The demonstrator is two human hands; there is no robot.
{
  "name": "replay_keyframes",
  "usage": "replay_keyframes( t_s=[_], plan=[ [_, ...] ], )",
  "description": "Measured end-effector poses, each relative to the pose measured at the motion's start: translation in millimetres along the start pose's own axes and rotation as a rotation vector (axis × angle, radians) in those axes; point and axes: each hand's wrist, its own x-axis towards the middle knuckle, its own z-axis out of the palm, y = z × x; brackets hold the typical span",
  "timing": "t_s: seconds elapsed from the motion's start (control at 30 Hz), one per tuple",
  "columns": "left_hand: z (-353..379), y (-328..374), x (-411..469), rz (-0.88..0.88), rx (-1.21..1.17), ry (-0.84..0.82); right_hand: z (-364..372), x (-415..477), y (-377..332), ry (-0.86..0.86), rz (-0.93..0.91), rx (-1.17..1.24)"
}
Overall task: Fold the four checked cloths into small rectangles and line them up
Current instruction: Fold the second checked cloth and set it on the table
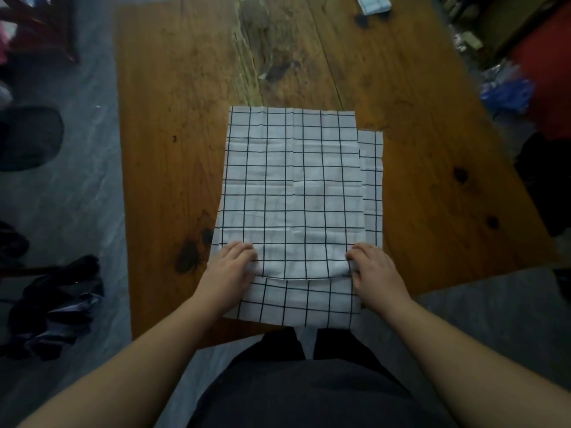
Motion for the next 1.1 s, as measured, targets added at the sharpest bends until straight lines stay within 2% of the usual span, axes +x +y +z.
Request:
replay_keyframes(
  t_s=[0.2, 0.37, 0.6, 0.8, 0.97, 1.1],
  plan=[
    [3, 14, -12, -0.022, -0.007, 0.114, -4, -1, -3, 0.056, -0.011, 0.054],
    [5, 30, -39, -0.029, -0.047, 0.2, -18, -18, 15, 0.083, -0.065, 0.266],
    [23, 85, -90, -0.166, -0.131, 0.321, -33, -59, 51, 0.167, -0.201, 0.37],
    [36, 121, -124, -0.213, -0.159, 0.441, -44, -92, 74, 0.189, -0.193, 0.437],
    [30, 134, -127, -0.397, -0.464, 0.513, -59, -89, 77, 0.139, -0.158, 0.484],
    [10, 131, -104, -0.522, -0.735, 0.598, -74, -61, 64, 0.164, -0.133, 0.563]
  ],
)
